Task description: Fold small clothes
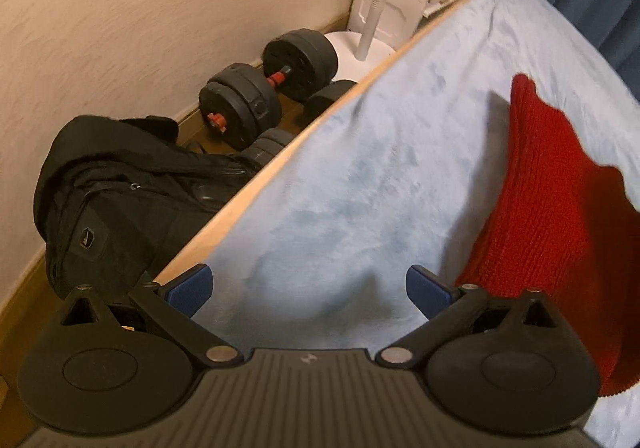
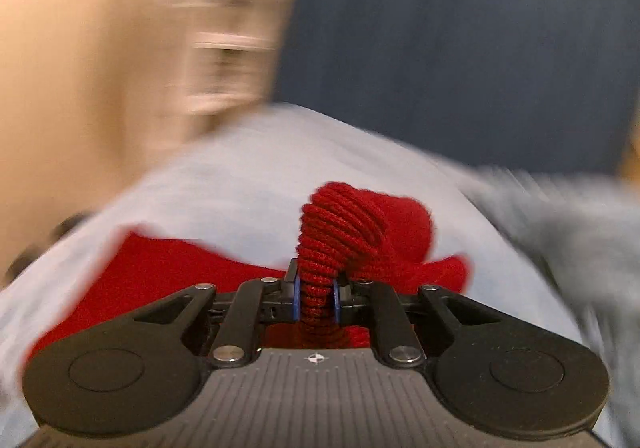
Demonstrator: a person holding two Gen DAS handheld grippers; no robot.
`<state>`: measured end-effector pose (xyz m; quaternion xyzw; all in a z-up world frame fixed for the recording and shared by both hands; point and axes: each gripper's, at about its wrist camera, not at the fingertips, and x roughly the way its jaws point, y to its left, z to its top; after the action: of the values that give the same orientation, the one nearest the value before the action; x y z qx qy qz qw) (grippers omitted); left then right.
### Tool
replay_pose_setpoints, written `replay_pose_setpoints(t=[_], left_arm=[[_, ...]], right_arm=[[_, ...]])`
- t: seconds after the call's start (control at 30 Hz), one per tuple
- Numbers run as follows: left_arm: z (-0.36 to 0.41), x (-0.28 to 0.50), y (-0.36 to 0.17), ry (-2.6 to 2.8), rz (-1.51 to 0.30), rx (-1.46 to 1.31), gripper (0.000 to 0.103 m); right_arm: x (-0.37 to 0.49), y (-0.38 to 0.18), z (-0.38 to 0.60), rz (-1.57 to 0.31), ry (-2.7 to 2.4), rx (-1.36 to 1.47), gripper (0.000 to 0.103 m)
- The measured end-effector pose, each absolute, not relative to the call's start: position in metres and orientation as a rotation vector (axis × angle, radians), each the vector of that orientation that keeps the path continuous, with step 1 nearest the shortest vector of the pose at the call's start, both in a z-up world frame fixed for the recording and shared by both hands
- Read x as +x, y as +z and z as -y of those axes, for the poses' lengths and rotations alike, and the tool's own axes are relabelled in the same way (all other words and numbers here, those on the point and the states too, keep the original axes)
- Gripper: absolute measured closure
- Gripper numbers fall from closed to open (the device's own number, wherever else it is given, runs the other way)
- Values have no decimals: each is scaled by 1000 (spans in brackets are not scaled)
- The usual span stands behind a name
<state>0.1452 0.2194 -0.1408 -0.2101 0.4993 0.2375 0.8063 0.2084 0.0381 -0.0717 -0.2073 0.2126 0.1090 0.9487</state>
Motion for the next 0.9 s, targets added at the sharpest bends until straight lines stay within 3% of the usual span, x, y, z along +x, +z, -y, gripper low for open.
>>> replay_pose_setpoints(t=[0.2, 0.43, 0.63, 0.7, 0.73, 0.77, 0.9], left_arm=[[-236, 132, -148, 503, -1084, -474, 0], [-238, 130, -149, 469, -1078, -490, 0], [-229, 132, -145, 445, -1067, -467, 0], [-224, 133, -141, 434, -1063, -456, 0], [-222, 132, -137, 422, -1053, -455, 0], [-219, 132, -132, 405, -1041, -457, 0], [-205, 135, -108, 335, -983, -444, 0]], right_arm=[[151, -164, -118, -545, 525, -687, 88], [150, -146, -101, -549, 576, -597, 88], [135, -158, -101, -562, 652, -733, 87], [132, -166, -106, -554, 667, -758, 72], [129, -162, -106, -565, 684, -737, 52], [127, -155, -104, -578, 702, -694, 43], [116, -110, -69, -549, 684, -476, 51]])
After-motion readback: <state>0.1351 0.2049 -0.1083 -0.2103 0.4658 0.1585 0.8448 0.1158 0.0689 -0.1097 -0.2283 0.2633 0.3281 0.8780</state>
